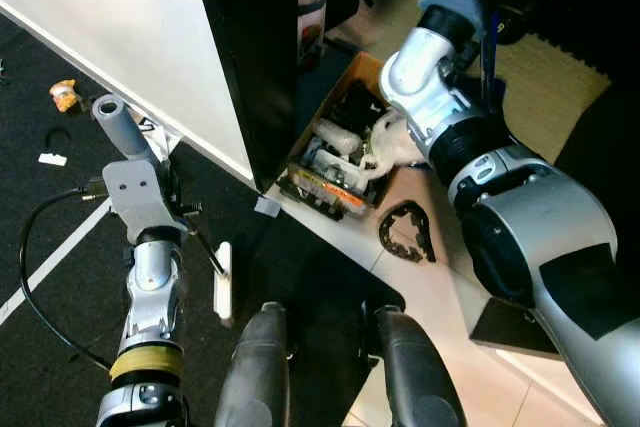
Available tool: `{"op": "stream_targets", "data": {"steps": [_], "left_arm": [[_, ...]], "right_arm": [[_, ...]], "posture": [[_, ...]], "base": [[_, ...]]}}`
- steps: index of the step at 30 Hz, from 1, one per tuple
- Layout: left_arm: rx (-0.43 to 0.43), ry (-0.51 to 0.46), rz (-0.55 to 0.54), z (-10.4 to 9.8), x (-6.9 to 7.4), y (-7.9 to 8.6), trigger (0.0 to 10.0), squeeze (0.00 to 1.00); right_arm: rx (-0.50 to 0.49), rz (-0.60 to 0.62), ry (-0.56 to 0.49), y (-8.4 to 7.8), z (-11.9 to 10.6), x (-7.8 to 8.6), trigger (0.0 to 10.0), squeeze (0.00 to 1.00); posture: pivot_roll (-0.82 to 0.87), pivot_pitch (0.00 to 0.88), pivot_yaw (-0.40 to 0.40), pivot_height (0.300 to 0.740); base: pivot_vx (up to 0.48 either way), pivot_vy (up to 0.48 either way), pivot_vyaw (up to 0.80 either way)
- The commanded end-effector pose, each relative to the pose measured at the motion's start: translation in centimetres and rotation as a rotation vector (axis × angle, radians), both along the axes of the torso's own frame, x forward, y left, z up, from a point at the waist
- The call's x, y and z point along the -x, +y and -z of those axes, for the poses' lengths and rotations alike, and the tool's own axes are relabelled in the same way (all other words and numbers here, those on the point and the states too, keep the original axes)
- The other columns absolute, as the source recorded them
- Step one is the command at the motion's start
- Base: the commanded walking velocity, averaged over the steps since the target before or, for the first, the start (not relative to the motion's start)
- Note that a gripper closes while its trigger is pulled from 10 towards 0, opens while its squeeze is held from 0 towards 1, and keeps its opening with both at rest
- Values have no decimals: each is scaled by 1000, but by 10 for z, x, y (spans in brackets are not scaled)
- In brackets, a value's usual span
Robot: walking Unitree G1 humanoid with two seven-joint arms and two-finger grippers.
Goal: Sweep floor
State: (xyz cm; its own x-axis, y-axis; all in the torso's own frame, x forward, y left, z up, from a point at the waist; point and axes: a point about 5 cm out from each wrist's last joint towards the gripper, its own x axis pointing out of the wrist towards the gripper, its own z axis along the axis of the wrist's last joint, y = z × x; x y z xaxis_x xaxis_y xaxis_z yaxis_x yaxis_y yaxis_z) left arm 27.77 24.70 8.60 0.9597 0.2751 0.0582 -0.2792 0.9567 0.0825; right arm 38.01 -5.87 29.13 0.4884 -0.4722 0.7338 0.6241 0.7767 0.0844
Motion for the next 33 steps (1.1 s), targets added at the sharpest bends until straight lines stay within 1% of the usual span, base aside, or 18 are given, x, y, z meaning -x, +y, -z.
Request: {"op": "stream_targets", "data": {"steps": [1,9,13,15,16,17,18,20,23,24,25,26,27,28,30,31,32,33], "left_arm": [[-32,6,-6,-1,4,4,10000,0],[-31,9,-13,0,6,3,10000,0],[-31,9,-16,0,6,3,10000,0],[-31,8,-19,0,6,4,10000,0],[-31,8,-19,0,6,4,10000,0],[-32,6,-24,-1,5,5,10000,0],[-32,6,-24,-1,5,5,10000,0],[-31,3,-28,-2,3,6,10000,0],[-18,-1,-40,-5,-1,8,10000,0],[-18,-1,-40,-5,-1,8,10000,0],[-17,-1,-41,-6,-2,9,10000,0],[-17,-1,-41,-6,-2,9,10000,0],[-13,1,-40,-6,-3,9,10000,0],[-10,3,-39,-7,-5,9,10000,0],[5,9,-20,-8,-10,8,10000,0],[5,9,-20,-8,-10,8,10000,0],[7,9,-14,-8,-11,8,10000,0],[7,9,-14,-8,-11,8,10000,0]], "right_arm": [[38,-25,-88,8,-13,5,10000,0],[91,-14,-213,28,-17,16,10000,0],[86,8,-225,25,-18,16,10000,0],[56,79,-221,10,-23,12,10000,0],[56,79,-221,10,-23,12,10000,0],[12,144,-199,-8,-33,6,10000,0],[12,144,-199,-8,-33,6,10000,0],[-87,185,-152,-31,-46,0,10000,0],[-263,116,-42,-80,-72,-12,10000,0],[-263,116,-42,-80,-72,-12,10000,0],[-260,83,-23,-93,-80,-14,10000,0],[-260,83,-23,-93,-80,-14,10000,0],[-225,52,-29,-104,-88,-14,10000,0],[-215,-23,-65,-115,-95,-12,10000,0],[-239,-82,-100,-157,-103,-6,10000,0],[-239,-82,-100,-157,-103,-6,10000,0],[-253,-96,-107,-170,-104,-4,10000,0],[-253,-96,-107,-170,-104,-4,10000,0]], "posture": [[72,272,-146,731],[76,271,-157,731],[77,270,-159,731],[78,264,-159,731],[78,264,-159,731],[79,256,-159,731],[79,256,-159,731],[78,248,-158,731],[68,232,-147,731],[68,232,-147,731],[66,230,-145,731],[66,230,-145,731],[61,221,-136,731],[54,209,-123,731],[43,187,-92,731],[43,187,-92,731],[41,184,-88,731],[41,184,-88,731]], "base": [[0,0,0],[0,0,0],[0,0,0],[0,0,0],[0,0,0],[0,0,0],[0,0,0],[0,0,0],[0,0,0],[0,0,0],[0,0,0],[0,0,0],[0,0,0],[0,0,0],[0,0,0],[0,0,0],[0,0,0],[0,0,0]]}}
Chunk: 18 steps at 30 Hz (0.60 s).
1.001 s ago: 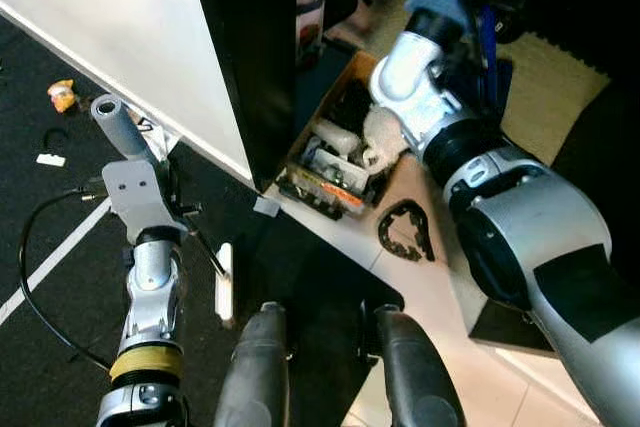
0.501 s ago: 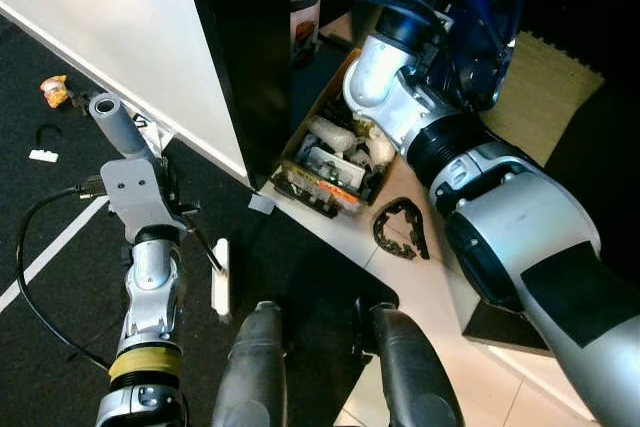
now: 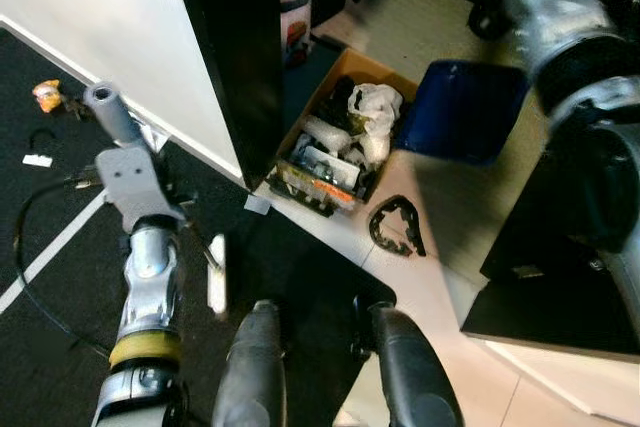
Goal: Sweep floor
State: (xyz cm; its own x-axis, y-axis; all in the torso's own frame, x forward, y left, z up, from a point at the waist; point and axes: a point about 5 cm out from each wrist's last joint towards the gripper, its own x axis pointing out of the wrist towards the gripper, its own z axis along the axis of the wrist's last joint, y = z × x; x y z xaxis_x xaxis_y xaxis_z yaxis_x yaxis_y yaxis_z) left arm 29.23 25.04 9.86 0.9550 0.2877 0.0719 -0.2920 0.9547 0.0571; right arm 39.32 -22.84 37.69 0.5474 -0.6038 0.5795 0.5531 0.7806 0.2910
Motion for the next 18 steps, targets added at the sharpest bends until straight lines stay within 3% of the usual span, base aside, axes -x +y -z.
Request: {"op": "stream_targets", "data": {"steps": [1,2,5,7,9,10,12,15,18], "left_arm": [[-13,30,9,4,1,4,10000,0],[-16,29,21,3,-1,3,10000,0],[-20,31,36,2,-4,2,10000,0],[-25,50,87,2,-7,0,10000,0],[-38,79,115,5,-8,0,10000,0],[-38,79,115,5,-8,0,10000,0],[-65,105,110,9,-7,1,10000,0],[-79,179,112,20,-5,1,10000,0],[-127,230,150,26,-4,-3,10000,0]], "right_arm": [[31,-61,-122,-11,-17,10,10000,0],[60,-146,-126,-17,-15,10,10000,0],[79,-220,-98,-24,-11,9,10000,0],[89,-396,67,-33,13,-1,10000,0],[85,-562,204,-31,40,-8,10000,0],[85,-562,204,-31,40,-8,10000,0],[130,-672,322,-27,70,-11,10000,0],[172,-764,530,-20,137,-7,10000,0],[132,-784,592,-17,171,-1,10000,0]], "posture": [[37,172,-72,731],[34,164,-58,731],[31,152,-39,731],[20,140,-20,731],[15,135,-12,731],[15,135,-12,731],[14,125,-7,731],[15,113,-4,731],[22,100,-2,731]], "base": [[0,0,0],[0,0,0],[0,0,0],[0,0,0],[0,0,0],[0,0,0],[0,0,0],[0,0,0],[0,0,0]]}}
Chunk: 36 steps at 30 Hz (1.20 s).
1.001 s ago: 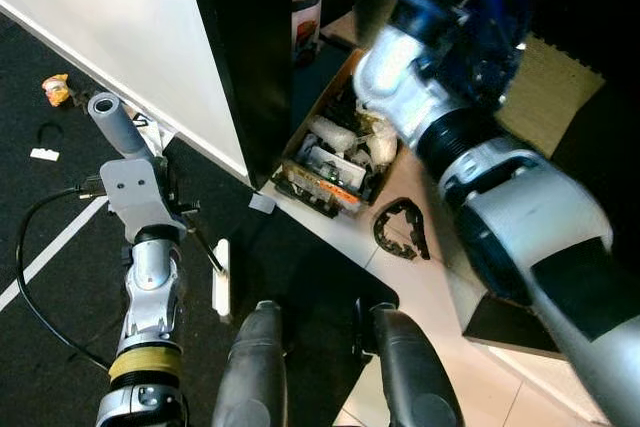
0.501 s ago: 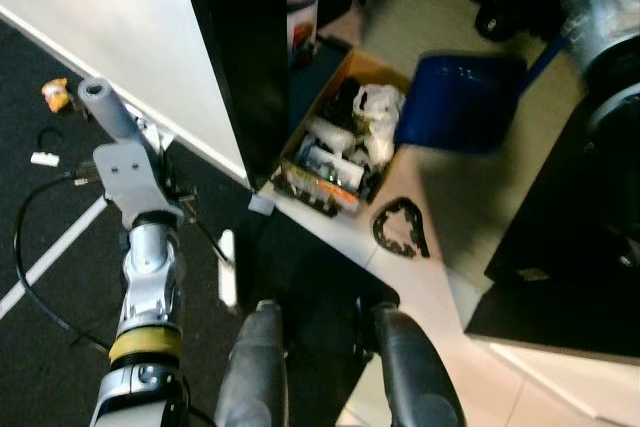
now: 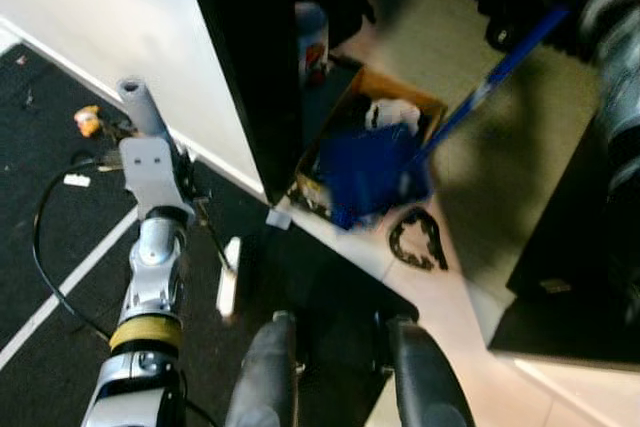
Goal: Sweep floor
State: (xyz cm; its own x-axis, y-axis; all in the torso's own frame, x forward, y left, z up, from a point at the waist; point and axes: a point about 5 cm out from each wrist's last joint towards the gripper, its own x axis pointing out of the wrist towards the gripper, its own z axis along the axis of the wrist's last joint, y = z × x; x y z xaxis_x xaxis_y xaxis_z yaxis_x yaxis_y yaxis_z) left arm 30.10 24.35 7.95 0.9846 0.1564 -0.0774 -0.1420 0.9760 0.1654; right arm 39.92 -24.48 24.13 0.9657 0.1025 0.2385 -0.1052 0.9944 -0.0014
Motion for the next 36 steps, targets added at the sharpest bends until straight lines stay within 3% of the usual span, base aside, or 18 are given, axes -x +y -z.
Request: {"op": "stream_targets", "data": {"steps": [1,7,10,12,14,20,25,27,28,34,36], "left_arm": [[-73,77,29,10,5,3,10000,0],[-89,164,42,21,5,-2,10000,0],[-71,154,62,22,5,-9,10000,0],[-55,138,55,21,4,-10,10000,0],[-49,124,50,19,4,-9,10000,0],[-64,49,-16,6,-2,1,10000,0],[-64,49,0,5,-3,1,10000,0],[-65,50,0,5,-2,1,10000,0],[-64,49,-5,6,-2,1,10000,0],[-60,44,-13,6,-1,1,10000,0],[-60,31,-23,6,0,2,10000,0]], "right_arm": [[-22,1,135,0,43,7,10000,0],[-36,13,184,4,72,16,10000,0],[-22,6,282,9,103,28,10000,0],[-46,8,301,9,108,32,10000,0],[-68,6,282,6,102,31,10000,0],[-199,72,158,-27,40,20,10000,0],[-237,93,174,-40,24,20,10000,0],[-239,108,150,-45,17,20,10000,0],[-250,162,75,-52,3,19,10000,0],[-244,294,-60,-48,-15,16,10000,0],[-217,439,-146,-38,-24,13,10000,0]], "posture": [[22,100,-2,731],[26,91,-4,731],[33,82,-1,731],[31,81,4,731],[26,81,8,731],[18,75,6,731],[13,75,4,731],[8,80,1,731],[6,82,1,731],[8,89,-5,731],[8,98,-11,731]], "base": [[0,0,0],[0,0,0],[0,0,0],[0,0,0],[0,0,0],[0,0,0],[0,0,0],[0,0,0],[0,0,0],[0,0,0],[0,0,0]]}}
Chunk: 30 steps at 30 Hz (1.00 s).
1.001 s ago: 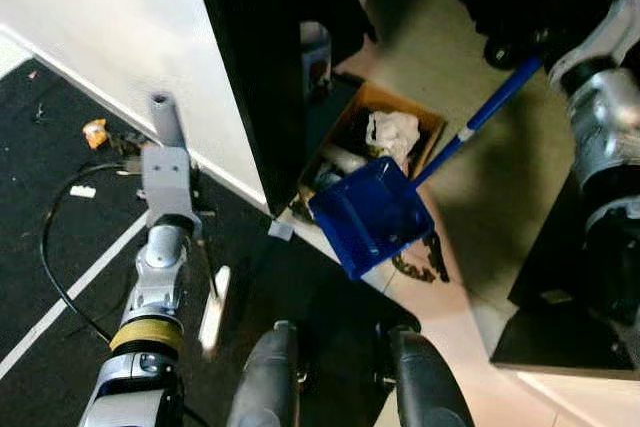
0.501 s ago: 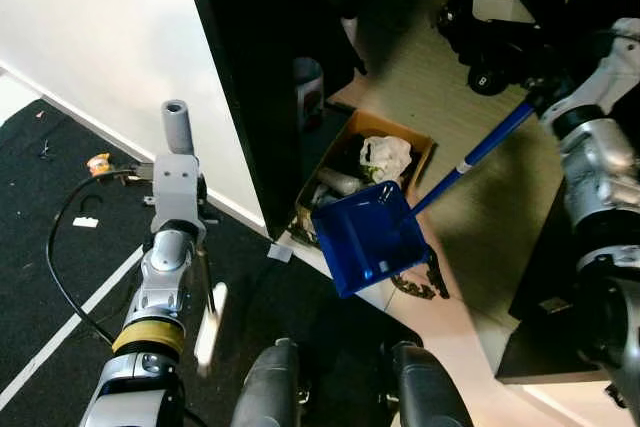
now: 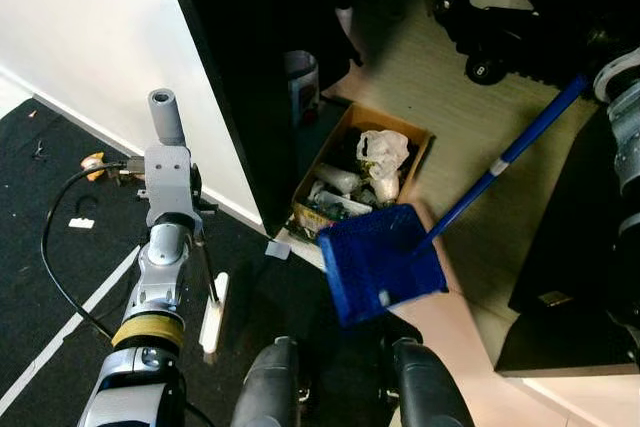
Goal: Sweep floor
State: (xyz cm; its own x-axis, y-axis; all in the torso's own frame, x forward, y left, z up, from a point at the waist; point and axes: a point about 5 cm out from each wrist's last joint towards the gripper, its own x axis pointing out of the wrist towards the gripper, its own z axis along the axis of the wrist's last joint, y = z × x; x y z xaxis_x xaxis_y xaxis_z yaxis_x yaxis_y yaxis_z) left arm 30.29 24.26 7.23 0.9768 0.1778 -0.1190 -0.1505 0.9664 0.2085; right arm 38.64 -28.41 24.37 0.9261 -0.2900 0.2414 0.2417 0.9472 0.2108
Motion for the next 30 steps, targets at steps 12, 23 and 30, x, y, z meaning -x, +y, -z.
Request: {"op": "stream_targets", "data": {"steps": [12,23,30], "left_arm": [[-23,-43,-47,-2,10,11,10000,0],[-26,-45,-97,5,28,12,10000,0],[-24,-36,-112,8,34,13,10000,0]], "right_arm": [[129,202,-250,101,-49,-19,10000,0],[442,313,-413,194,-62,-9,10000,0],[464,361,-437,210,-61,-5,10000,0]], "posture": [[4,197,-98,731],[12,284,-190,731],[8,296,-206,731]], "base": [[0,0,0],[0,0,0],[0,0,0]]}}
